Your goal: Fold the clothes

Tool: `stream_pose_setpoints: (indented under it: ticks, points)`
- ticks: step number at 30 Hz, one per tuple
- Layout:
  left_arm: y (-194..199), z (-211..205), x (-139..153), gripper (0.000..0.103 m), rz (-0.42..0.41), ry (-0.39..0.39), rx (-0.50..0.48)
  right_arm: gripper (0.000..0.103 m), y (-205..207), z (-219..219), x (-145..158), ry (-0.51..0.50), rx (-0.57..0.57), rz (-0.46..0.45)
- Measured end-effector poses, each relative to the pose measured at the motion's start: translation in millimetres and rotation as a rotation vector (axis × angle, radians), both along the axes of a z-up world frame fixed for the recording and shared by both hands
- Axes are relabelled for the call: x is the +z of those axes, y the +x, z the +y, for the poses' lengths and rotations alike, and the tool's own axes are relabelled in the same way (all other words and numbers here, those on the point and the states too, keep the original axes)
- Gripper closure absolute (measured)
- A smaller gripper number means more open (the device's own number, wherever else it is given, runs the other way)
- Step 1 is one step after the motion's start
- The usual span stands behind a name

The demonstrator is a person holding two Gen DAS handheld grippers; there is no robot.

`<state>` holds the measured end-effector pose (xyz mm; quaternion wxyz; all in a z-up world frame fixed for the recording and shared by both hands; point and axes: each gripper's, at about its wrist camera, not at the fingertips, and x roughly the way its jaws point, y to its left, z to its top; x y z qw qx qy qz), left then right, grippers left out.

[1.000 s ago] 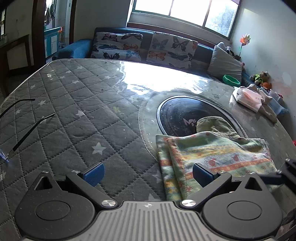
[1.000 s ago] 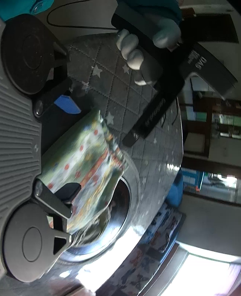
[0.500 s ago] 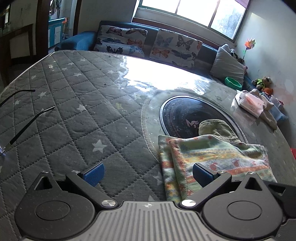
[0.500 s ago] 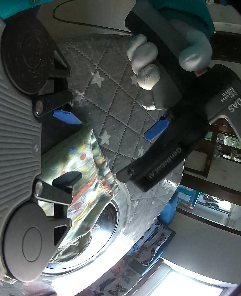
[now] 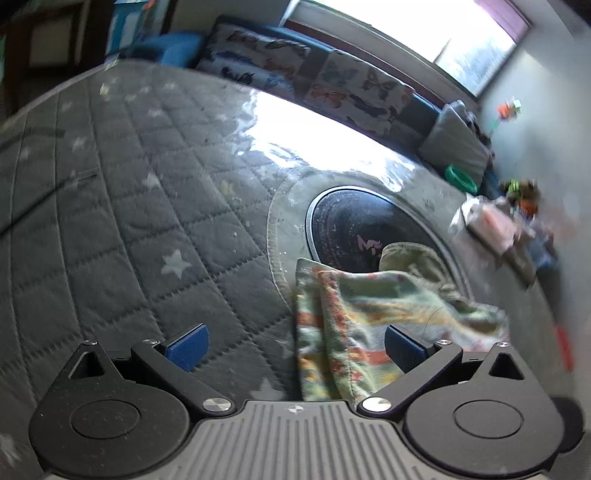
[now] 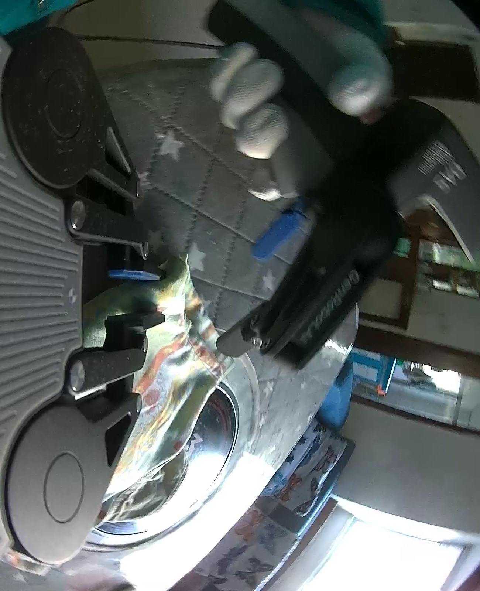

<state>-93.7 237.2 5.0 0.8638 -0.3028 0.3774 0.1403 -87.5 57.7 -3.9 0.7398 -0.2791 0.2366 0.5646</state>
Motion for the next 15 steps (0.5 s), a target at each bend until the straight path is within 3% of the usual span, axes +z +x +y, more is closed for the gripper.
stream_pose_setpoints:
  ticks: [4,15]
  points:
    - [3,1,-6,0.0,-0.003,-0.106,0.024,0.09,8,-8,9,0.052,-0.035,0.044]
    - [11,-4,-15,0.0,0.002,-0.254,0.05,0.092,15,-25,23,0.121,-0.079,0.065]
